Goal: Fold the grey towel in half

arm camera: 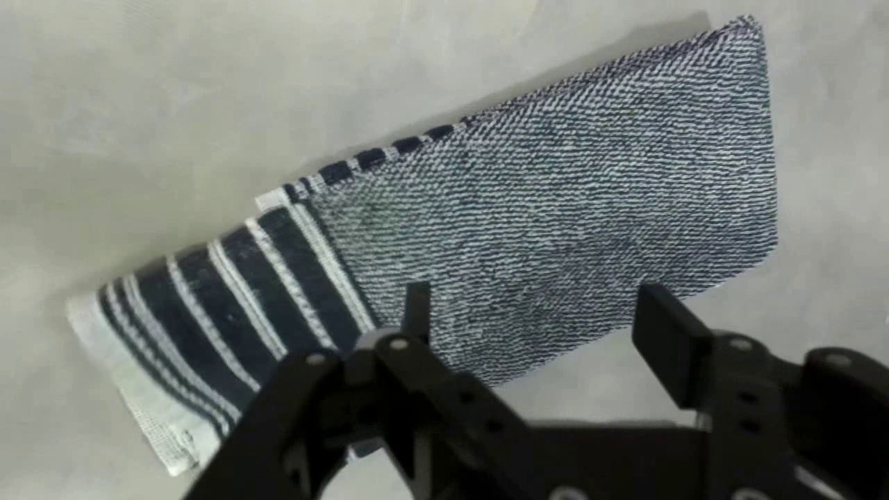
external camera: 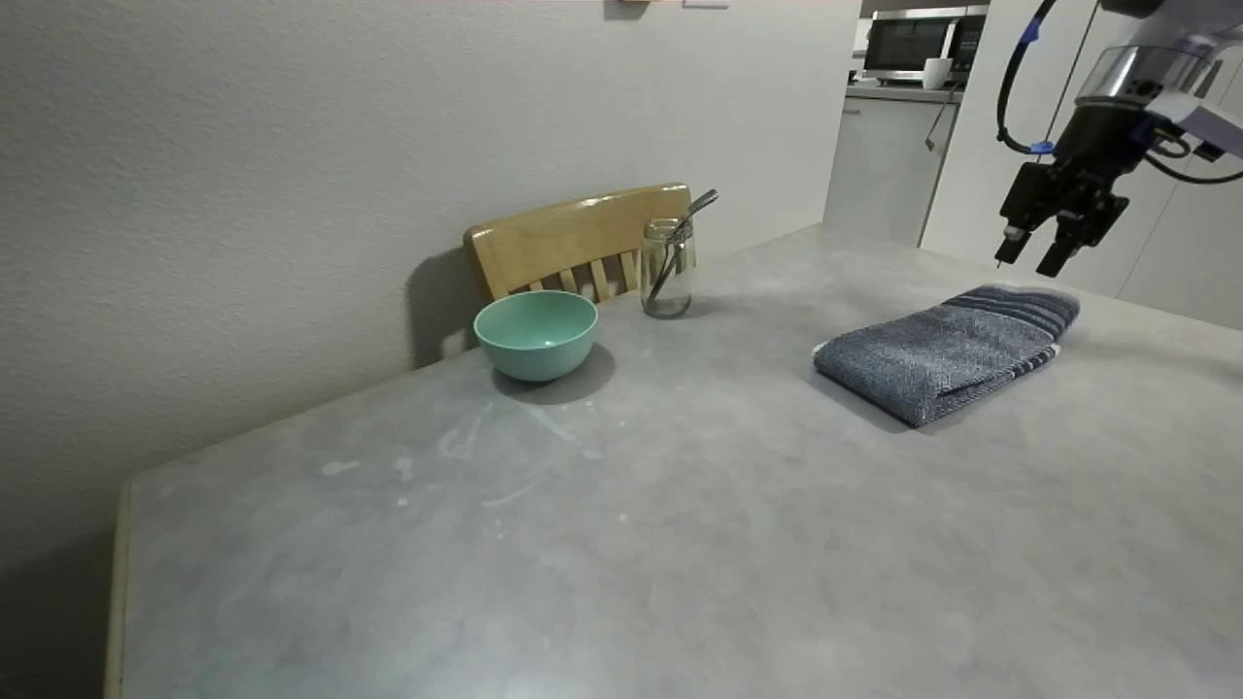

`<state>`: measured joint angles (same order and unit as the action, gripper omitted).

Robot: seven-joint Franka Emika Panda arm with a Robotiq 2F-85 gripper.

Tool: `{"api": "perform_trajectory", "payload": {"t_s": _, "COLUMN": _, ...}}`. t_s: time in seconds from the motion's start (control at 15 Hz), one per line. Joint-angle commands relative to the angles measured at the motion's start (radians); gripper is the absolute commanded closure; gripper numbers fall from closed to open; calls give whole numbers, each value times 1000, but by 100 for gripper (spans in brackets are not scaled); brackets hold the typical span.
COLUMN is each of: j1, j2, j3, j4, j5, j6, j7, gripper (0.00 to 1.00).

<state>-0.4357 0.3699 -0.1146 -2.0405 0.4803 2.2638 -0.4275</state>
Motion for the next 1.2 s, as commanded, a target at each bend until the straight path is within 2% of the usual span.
{"api": "perform_trajectory", "payload": {"t_s": 0.0, "j1": 68, "j2": -44, "j3": 2, "j4": 2, "j5": -67, "j6": -30, "j7": 45, "gripper": 0}}
{"api": "perform_trajectory", "payload": {"t_s": 0.27, "j1": 165, "j2": -109, "j3": -5, "j4": 0, "j5": -191, "j6": -48, "j7": 185, "gripper": 0}}
{"api": "perform_trajectory", "payload": {"t_s": 0.53, "j1": 248, "j2": -215, "j3": -19, "j4": -10, "j5": -330, "j6": -82, "j7": 394, "gripper": 0}}
{"api": "perform_trajectory", "payload": {"t_s": 0.87, "j1": 299, "j2": -324, "j3": -21, "j4": 0, "j5": -528, "j6": -146, "j7": 632, "gripper": 0}}
{"api": "perform_trajectory", "payload": {"t_s": 1.0, "j1": 306, "j2": -355, "j3": -11, "j4": 0, "j5": -548, "j6": -173, "j7": 670, "gripper": 0}}
{"api": "perform_trajectory", "payload": {"t_s": 1.13, "j1": 311, "j2": -377, "j3": -3, "j4": -2, "j5": -484, "j6": -205, "j7": 644, "gripper": 0}}
